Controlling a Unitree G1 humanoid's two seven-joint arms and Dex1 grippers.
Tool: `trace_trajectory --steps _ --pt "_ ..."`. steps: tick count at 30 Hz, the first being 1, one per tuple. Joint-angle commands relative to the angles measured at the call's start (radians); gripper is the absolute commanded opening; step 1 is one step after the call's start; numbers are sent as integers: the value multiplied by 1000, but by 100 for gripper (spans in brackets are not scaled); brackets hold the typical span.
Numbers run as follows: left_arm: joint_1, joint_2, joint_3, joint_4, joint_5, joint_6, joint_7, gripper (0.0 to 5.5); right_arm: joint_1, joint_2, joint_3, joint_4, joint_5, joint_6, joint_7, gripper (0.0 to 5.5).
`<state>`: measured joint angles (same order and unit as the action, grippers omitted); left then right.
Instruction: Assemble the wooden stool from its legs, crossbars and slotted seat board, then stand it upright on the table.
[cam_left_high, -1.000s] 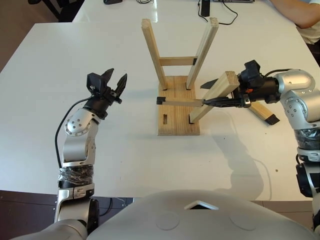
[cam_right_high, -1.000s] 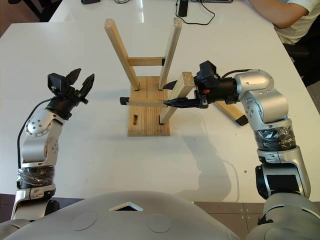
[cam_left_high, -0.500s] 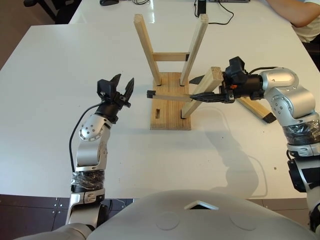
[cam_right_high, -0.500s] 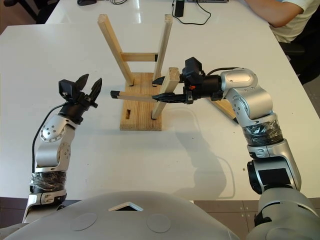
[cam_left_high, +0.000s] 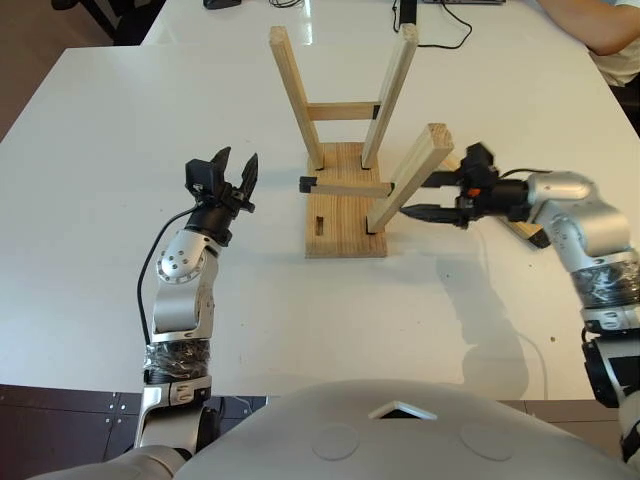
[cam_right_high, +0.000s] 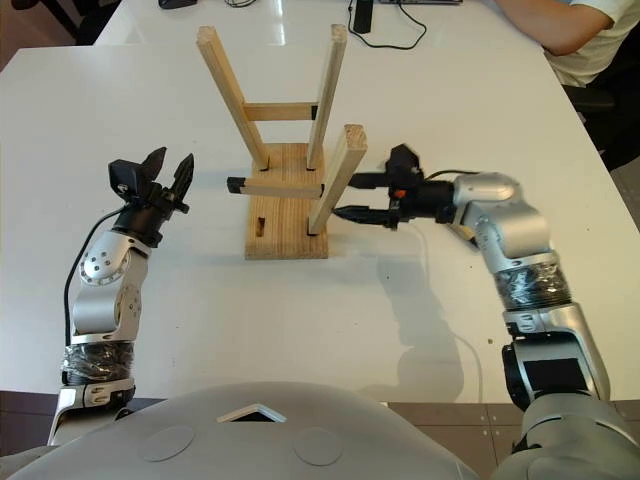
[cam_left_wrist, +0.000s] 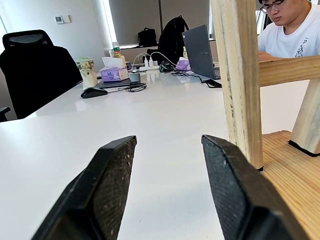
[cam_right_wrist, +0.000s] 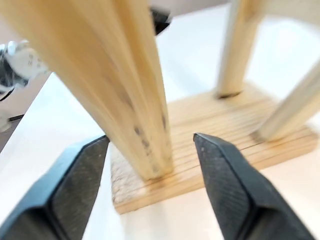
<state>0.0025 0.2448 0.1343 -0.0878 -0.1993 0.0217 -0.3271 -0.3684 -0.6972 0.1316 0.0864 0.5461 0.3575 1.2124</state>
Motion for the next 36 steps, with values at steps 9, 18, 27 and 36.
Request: trace_trajectory --steps 9,18,27,36 --pt "-14 -4 31 -5 -18 82 52 242 113 -54 -147 164 -316 -78 -411 349" --pt "-84 -11 76 19 -51 99 74 242 227 -74 -202 267 -318 -52 -376 349" --pt "-76 -23 65 31 -28 81 82 242 251 -98 -179 373 -359 -68 -305 319" --pt "-84 -35 102 22 -73 105 115 242 247 -76 -212 394 -307 -26 -274 204"
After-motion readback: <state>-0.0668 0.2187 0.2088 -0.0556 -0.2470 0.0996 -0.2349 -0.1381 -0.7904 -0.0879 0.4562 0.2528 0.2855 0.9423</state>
